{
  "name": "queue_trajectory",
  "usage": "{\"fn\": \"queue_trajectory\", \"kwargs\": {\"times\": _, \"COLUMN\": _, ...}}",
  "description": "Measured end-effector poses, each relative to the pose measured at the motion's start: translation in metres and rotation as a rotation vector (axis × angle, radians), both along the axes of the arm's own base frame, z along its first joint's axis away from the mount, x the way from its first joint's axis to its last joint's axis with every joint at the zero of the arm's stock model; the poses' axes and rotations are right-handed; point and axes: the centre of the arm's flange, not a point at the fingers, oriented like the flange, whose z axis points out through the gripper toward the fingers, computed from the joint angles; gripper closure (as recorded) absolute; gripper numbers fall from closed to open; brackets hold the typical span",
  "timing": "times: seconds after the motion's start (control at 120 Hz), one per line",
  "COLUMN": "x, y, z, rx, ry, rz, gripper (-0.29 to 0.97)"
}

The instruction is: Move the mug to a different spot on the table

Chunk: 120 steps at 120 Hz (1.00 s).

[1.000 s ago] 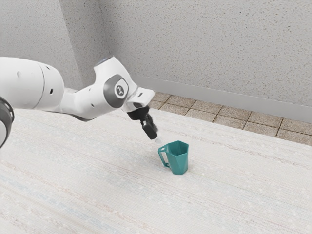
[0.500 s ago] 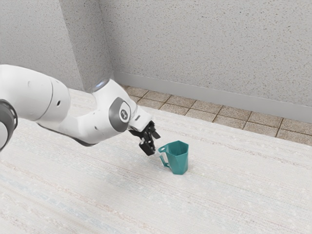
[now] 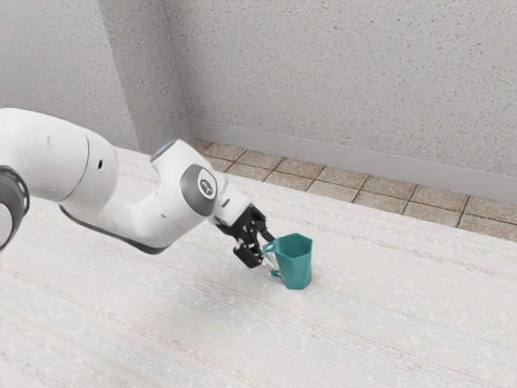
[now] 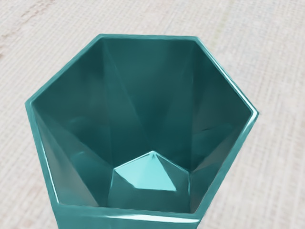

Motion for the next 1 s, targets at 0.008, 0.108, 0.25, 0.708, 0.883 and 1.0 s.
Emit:
{"fn": "queue_trajectory", "kwargs": {"times": 0.008, "x": 0.000, "y": 0.000, "z": 0.000, "rx": -0.002, "ry": 0.001, "rz": -0.001, "gripper": 0.07}}
{"fn": "queue_trajectory", "kwargs": {"times": 0.108, "x": -0.002, "y": 0.000, "z": -0.003, "rx": -0.014, "ry": 0.004, "rz": -0.013, "gripper": 0.10}}
{"fn": "queue_trajectory", "kwargs": {"times": 0.25, "x": -0.008, "y": 0.000, "z": -0.011, "rx": -0.019, "ry": 0.015, "rz": -0.031, "gripper": 0.13}}
{"fn": "queue_trajectory", "kwargs": {"times": 0.708, "x": -0.008, "y": 0.005, "z": -0.013, "rx": -0.031, "ry": 0.002, "rz": -0.041, "gripper": 0.52}}
{"fn": "queue_trajectory", "kwargs": {"times": 0.883, "x": -0.007, "y": 0.011, "z": -0.011, "rx": -0.039, "ry": -0.003, "rz": -0.021, "gripper": 0.63}}
{"fn": "queue_trajectory", "kwargs": {"times": 1.0, "x": -0.005, "y": 0.015, "z": -0.007, "rx": -0.047, "ry": -0.012, "rz": -0.004, "gripper": 0.65}}
